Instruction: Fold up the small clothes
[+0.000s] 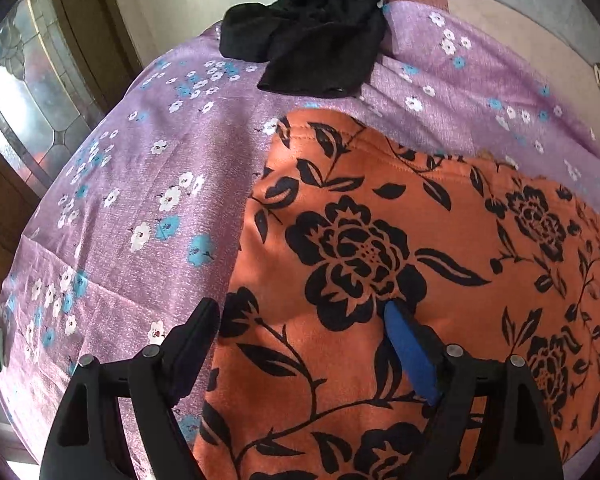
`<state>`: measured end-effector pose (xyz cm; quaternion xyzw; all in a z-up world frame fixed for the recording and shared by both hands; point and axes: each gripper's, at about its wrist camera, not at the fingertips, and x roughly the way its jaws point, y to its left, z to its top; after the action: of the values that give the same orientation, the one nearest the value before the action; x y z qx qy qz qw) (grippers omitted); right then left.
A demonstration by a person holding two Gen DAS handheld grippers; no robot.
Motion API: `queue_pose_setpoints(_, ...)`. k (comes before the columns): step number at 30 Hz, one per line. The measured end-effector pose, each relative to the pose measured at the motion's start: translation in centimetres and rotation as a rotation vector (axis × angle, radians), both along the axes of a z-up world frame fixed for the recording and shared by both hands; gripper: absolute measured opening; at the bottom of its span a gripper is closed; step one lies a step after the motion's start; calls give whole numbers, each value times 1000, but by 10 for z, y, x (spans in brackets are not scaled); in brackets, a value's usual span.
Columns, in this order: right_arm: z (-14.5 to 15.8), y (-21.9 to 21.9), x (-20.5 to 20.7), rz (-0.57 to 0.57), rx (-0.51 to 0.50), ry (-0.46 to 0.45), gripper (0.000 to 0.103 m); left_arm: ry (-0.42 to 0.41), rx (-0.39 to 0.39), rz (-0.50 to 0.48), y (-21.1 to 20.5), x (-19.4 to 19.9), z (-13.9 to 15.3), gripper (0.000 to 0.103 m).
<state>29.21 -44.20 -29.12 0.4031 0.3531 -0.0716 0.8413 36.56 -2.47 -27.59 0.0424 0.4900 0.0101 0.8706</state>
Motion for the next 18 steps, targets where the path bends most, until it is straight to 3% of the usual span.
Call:
queue_pose_setpoints(2,10,0,-8,0,-3,-13,53,-14,3,5,4,1,4,86)
queue_pose_setpoints(5,14,2,-21,25,17,41,53,-36,40,20,8,-2,9,86)
queue_pose_setpoints(9,14,8,-51,63,27,96,53,-48,26,29,16,-10,17,86)
queue_pose_setpoints(13,-4,14,-71,85,14,178,53,43,113,-3,13,-14,-5,86)
queue_pose_setpoints(18,-8,18,-98,77,-12,177,53,11,68,5,26,-32,9,86)
